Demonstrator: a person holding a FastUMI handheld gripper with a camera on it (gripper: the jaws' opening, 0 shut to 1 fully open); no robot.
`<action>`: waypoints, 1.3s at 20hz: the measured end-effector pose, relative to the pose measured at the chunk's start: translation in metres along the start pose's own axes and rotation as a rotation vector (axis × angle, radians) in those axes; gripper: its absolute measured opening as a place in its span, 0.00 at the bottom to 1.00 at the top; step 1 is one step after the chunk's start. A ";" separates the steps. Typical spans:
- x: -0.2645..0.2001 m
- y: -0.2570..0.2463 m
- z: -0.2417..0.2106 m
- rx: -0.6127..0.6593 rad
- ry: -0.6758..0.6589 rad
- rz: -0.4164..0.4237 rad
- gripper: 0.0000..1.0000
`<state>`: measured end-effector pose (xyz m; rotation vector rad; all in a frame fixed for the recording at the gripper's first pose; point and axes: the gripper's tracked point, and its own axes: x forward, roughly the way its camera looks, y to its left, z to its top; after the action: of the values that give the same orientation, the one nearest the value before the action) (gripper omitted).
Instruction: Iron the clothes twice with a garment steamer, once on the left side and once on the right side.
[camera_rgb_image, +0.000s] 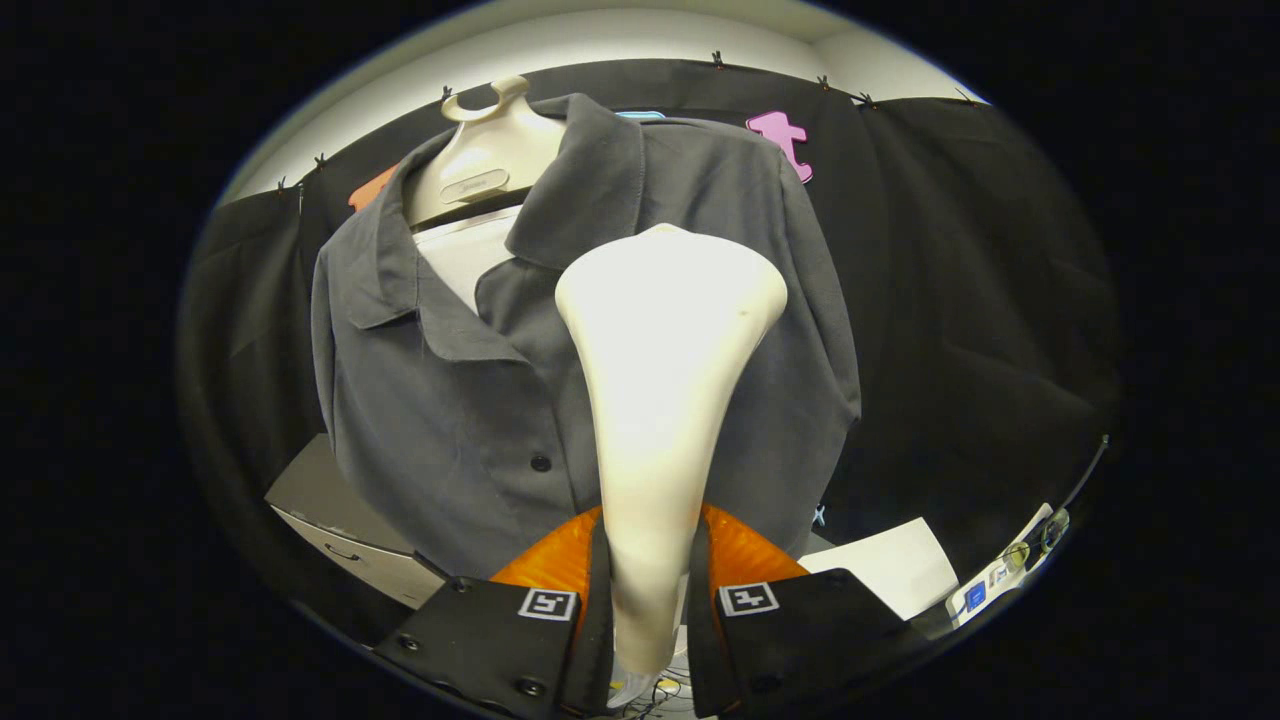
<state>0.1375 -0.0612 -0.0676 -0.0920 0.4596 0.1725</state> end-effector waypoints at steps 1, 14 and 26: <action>0.004 -0.001 -0.002 0.003 0.009 0.003 0.38; 0.024 -0.002 -0.051 0.013 0.104 0.044 0.38; 0.030 -0.018 -0.103 0.053 0.204 0.007 0.38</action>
<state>0.1231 -0.0876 -0.1722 -0.0563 0.6671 0.1583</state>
